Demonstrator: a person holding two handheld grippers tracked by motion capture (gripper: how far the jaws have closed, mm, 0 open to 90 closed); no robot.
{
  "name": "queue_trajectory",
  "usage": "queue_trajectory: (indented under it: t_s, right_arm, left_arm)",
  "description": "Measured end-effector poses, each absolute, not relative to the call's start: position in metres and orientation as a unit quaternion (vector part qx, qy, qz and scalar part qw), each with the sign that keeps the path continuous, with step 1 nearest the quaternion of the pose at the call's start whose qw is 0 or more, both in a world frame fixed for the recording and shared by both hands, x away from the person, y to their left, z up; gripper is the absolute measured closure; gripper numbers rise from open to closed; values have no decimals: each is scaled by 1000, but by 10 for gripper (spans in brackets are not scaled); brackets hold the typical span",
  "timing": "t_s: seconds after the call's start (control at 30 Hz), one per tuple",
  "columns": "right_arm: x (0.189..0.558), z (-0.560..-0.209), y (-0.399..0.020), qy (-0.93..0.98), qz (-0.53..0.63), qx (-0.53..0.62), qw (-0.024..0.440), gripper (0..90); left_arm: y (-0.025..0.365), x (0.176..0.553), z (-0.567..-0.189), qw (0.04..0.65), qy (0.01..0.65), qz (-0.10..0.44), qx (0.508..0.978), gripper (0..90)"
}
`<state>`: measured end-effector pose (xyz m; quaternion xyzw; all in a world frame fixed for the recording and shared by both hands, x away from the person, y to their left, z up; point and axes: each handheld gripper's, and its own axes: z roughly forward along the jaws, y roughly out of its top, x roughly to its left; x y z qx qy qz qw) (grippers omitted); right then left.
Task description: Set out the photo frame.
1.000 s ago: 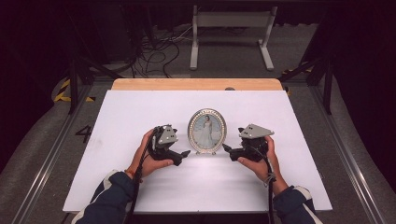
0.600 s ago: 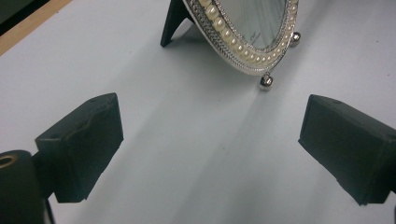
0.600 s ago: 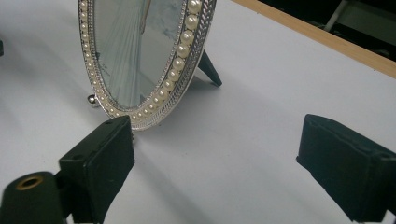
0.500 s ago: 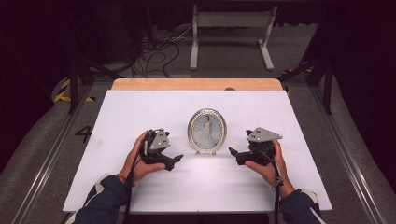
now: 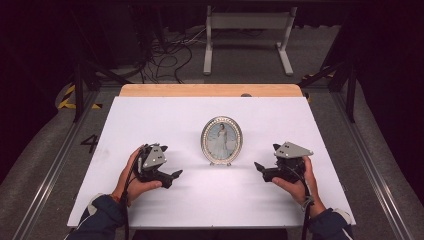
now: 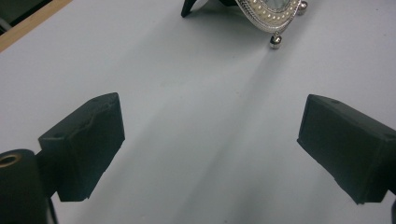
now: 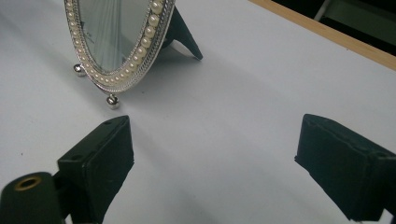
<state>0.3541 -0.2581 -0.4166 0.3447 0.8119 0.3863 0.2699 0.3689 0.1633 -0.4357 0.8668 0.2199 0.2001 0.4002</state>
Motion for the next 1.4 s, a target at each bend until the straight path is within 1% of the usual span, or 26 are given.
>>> queue_trajectory:
  t_s: [0.4, 0.6, 0.87, 1.4]
  right_arm:
    - [344, -422, -274, 810, 377, 354, 275, 106]
    - [336, -424, -287, 806, 378, 364, 276, 106]
    - [326, -427, -304, 801, 371, 378, 280, 104]
    - [312, -435, -327, 793, 371, 395, 280, 102]
  left_arm:
    - [190, 355, -443, 403, 233, 200, 862, 78]
    - [210, 348, -446, 403, 250, 208, 855, 80]
    - [229, 340, -451, 407, 262, 202, 851, 80]
    - [258, 336, -458, 414, 297, 200, 837, 80]
